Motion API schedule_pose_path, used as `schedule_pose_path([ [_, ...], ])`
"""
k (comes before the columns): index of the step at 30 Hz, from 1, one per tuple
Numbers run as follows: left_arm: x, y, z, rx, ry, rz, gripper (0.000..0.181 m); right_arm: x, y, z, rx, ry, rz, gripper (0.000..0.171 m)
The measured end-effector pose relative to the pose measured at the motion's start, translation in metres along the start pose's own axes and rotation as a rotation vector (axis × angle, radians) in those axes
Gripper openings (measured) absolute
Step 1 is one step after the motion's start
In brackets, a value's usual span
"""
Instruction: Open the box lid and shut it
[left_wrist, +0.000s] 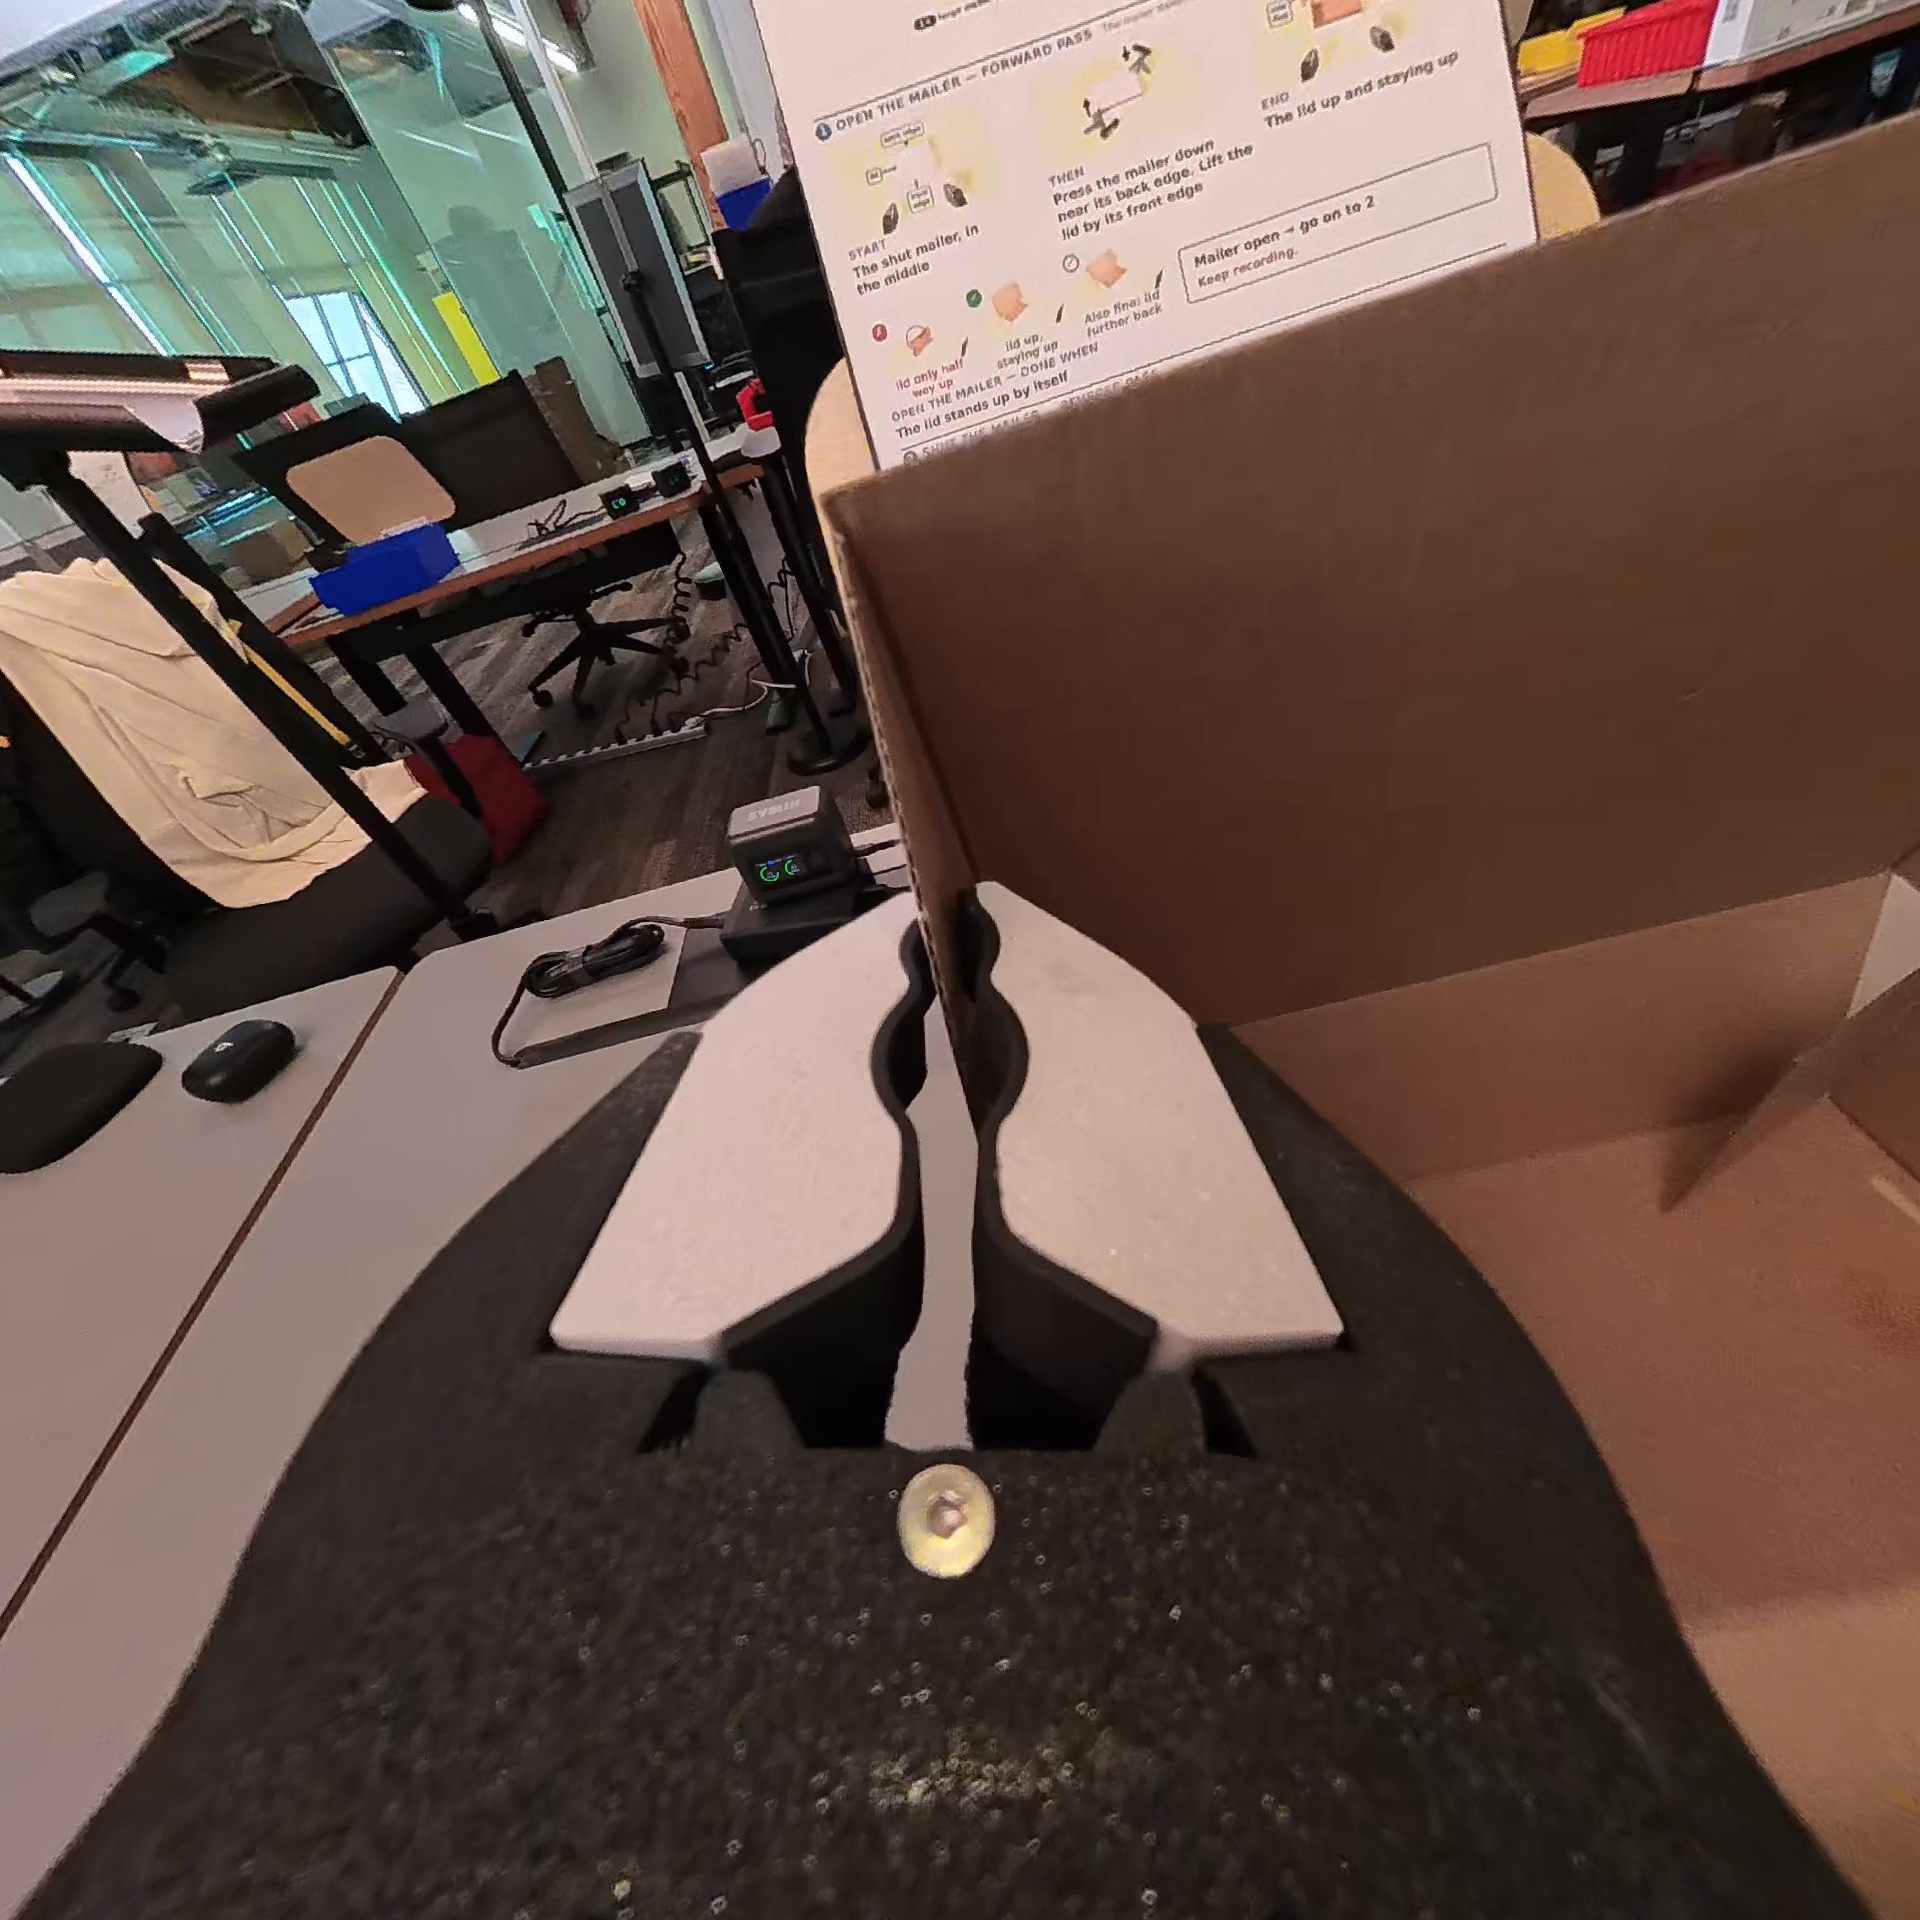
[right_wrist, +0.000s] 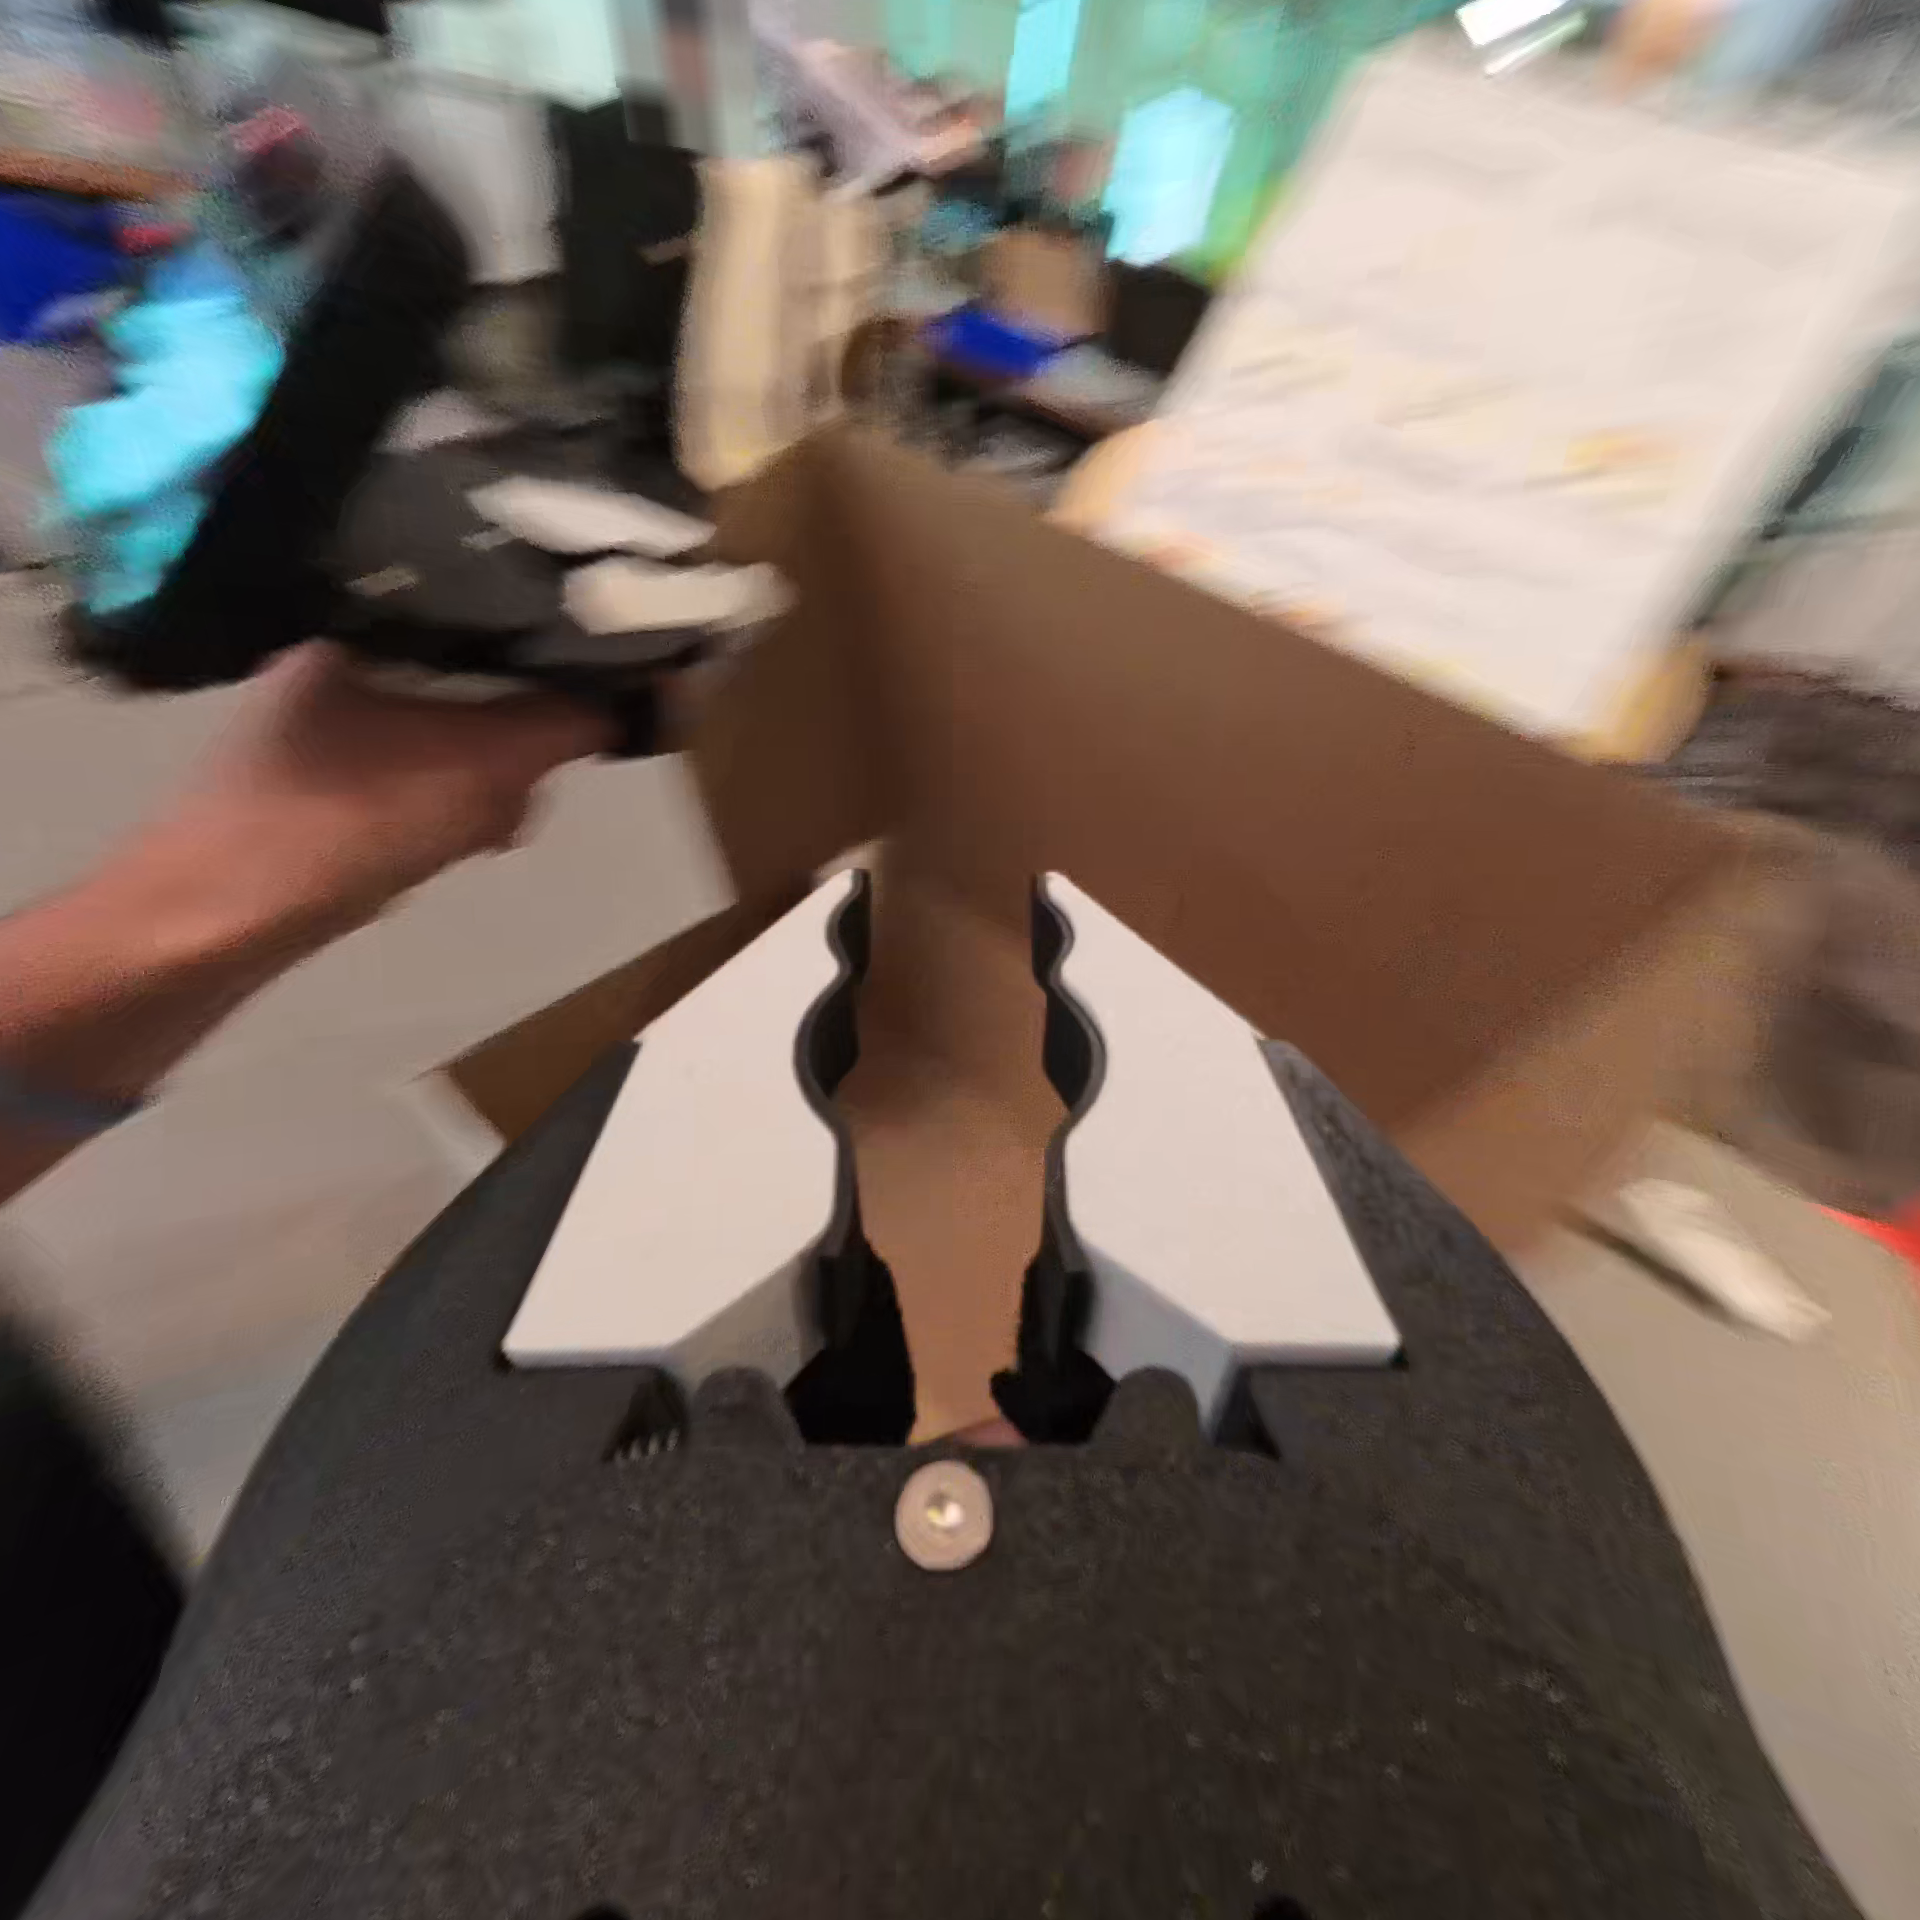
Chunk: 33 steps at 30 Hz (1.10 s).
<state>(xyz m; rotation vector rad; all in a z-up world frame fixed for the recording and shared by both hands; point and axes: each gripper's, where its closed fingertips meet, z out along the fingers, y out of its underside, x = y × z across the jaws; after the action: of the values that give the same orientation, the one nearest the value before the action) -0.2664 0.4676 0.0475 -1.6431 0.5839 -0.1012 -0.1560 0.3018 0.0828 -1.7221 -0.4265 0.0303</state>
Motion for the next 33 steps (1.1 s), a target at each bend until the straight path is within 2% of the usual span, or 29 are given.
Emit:
schedule_pose_path([
  [2, 0.001, 0.000, 0.000, -0.005, 0.011, -0.012, 0.002, -0.044, 0.033, 0.041, -0.130, -0.224, -0.037, 0.031],
  [5, 0.003, -0.001, -0.002, -0.013, 0.023, -0.006, 0.003, -0.059, 0.099, 0.110, -0.313, -0.364, -0.140, 0.031],
  [8, 0.005, -0.001, -0.002, -0.020, 0.035, -0.002, 0.002, -0.052, 0.149, 0.164, -0.439, -0.358, -0.265, 0.031],
  [12, 0.004, -0.001, -0.001, -0.021, 0.056, -0.031, 0.002, -0.054, 0.173, 0.206, -0.477, -0.324, -0.227, 0.026],
  [14, 0.005, -0.002, -0.001, -0.021, 0.077, -0.053, 0.002, -0.047, 0.180, 0.219, -0.479, -0.260, -0.226, 0.007],
  [18, 0.002, 0.003, -0.005, -0.022, 0.126, -0.117, 0.001, -0.034, 0.180, 0.230, -0.468, -0.207, -0.108, 0.005],
  [25, 0.016, 0.012, -0.019, -0.053, 0.189, -0.152, 0.000, -0.017, 0.180, 0.240, -0.464, -0.065, -0.155, 0.001],
  [33, 0.017, 0.033, -0.021, -0.078, 0.161, -0.131, 0.001, -0.017, 0.185, 0.240, -0.440, -0.142, -0.178, 0.005],
])
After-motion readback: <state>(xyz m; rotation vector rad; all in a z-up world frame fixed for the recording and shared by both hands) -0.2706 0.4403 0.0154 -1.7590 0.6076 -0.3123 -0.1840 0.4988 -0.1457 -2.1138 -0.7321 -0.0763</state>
